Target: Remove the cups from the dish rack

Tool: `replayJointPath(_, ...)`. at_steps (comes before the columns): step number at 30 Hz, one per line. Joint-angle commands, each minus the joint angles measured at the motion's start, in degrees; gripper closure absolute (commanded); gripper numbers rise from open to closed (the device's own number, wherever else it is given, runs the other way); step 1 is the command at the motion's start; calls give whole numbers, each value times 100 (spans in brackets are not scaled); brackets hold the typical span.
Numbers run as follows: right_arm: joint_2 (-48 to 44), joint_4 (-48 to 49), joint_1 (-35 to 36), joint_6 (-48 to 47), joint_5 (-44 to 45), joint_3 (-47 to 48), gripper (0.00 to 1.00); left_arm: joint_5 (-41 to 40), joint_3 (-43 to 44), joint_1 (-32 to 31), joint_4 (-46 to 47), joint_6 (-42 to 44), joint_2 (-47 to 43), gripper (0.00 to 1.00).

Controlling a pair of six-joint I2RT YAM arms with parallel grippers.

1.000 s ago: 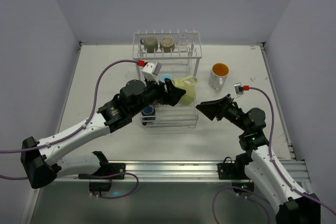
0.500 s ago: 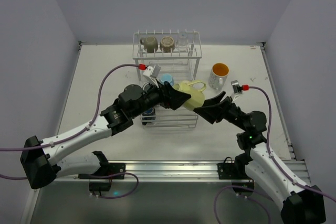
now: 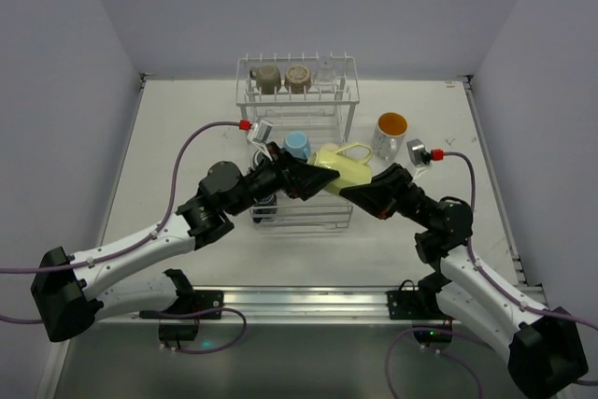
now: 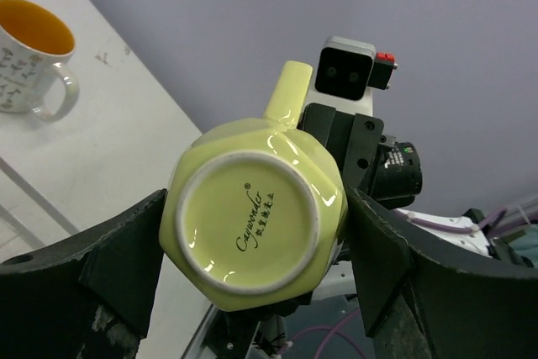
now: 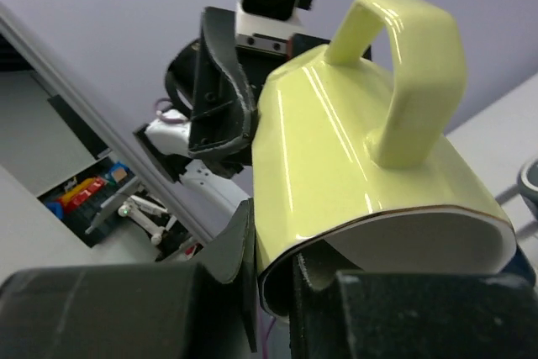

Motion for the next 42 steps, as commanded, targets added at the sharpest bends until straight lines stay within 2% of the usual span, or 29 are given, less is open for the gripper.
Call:
replayJointPath(1, -43, 418, -10, 19, 415, 164, 97, -143, -21, -27, 725, 157, -348, 24)
replayJointPath(2, -104, 253, -1, 1, 494, 156, 100, -160, -21, -27, 654, 244, -383, 12)
replayJointPath(5, -297, -448, -1, -244, 599, 260, 100, -195, 101, -27, 84, 638, -533, 0)
replayJointPath(11, -710, -2355, -10, -1070, 951, 787, 100, -485, 295, -27, -1024, 1430, -1015, 0)
replayJointPath(13, -772, -2718, -10, -1324, 978, 981, 100, -564, 321, -27, -1348, 1580, -1121, 0)
replayJointPath(14, -790, -3381, -10, -1474, 1039, 1286, 100, -591, 356, -35, -1516, 1738, -1200, 0)
replayJointPath(19, -711, -6088, -27, -2922, 2134, 2718, 100, -1565, 682, -27, -3157, 2379, -1508, 0)
replayJointPath(22, -562, -7050, -150, -3547, 3109, 3309, 100, -1996, 656, -27, -3896, 2591, -1815, 0)
replayJointPath(23, -387, -7583, -237, -3680, 3270, 3720, 100, -2093, 638, -27, -4064, 2705, -1964, 0)
replayJointPath(28, 351, -8721, -1283, -4243, 3806, 4786, 100, -2445, 269, -27, -4698, 2899, -2413, 0)
replayJointPath(29, 753, -9062, -1406, -4357, 4138, 5135, 100, -2480, 121, -27, -4751, 2943, -2553, 0)
replayJointPath(33, 1834, -9513, -2082, -4683, 4554, 5779, 100, -2700, -100, -27, -4883, 3049, -2826, 0)
replayJointPath(35, 2275, -9610, -2329, -4727, 4450, 6121, 100, -2701, -57, -27, -4910, 3145, -2879, 0)
replayJointPath(36, 2782, -9680, -2487, -4736, 4371, 6280, 100, -2692, -39, -27, -4971, 3172, -2871, 0)
replayJointPath(42, 4683, -10235, -2883, -4956, 4616, 7485, 100, -2604, 233, -18, -5471, 3312, -2704, 0)
